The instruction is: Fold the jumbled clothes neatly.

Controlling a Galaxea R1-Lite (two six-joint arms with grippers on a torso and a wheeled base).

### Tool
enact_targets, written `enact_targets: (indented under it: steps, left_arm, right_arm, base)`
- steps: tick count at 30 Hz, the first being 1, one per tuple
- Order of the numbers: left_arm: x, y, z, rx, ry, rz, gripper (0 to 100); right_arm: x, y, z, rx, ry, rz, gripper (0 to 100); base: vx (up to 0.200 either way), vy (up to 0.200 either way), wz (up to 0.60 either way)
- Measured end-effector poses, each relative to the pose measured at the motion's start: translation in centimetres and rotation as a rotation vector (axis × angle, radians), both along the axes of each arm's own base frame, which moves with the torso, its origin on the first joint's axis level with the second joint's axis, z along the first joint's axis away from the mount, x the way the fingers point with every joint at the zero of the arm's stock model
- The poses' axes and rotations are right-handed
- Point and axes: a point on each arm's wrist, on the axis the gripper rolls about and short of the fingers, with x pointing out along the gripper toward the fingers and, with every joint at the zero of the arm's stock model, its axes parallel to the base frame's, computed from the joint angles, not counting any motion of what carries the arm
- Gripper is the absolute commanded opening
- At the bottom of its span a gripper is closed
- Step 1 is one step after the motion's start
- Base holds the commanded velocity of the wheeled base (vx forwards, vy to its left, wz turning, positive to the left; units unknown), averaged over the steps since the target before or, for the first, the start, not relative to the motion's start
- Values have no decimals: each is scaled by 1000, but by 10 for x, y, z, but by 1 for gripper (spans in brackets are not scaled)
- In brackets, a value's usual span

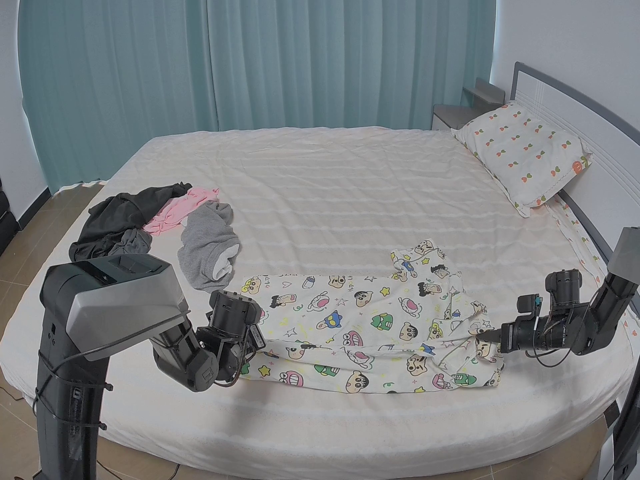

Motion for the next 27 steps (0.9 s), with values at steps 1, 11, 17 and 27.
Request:
enact_targets:
  steps: [1, 11, 17, 27]
  left_arm:
    - [1, 0, -1, -3, 0, 2, 0]
    - [8, -3, -2, -17, -13, 9, 0]
    - [11, -2, -4, -35, -17, 29, 100]
    - [15, 7, 1, -83, -35, 86, 100]
  right_arm:
    - [1, 0, -1, 1, 1, -2, 0]
    - [9, -4, -7, 47, -7, -73, 0]
    - [11, -5, -14, 61, -31, -89, 100]
    - [6, -9, -23, 80, 2, -120, 100]
  base:
    - [0, 0, 0]
    - [0, 0, 0]
    - [0, 0, 0]
    - [0, 0, 0]
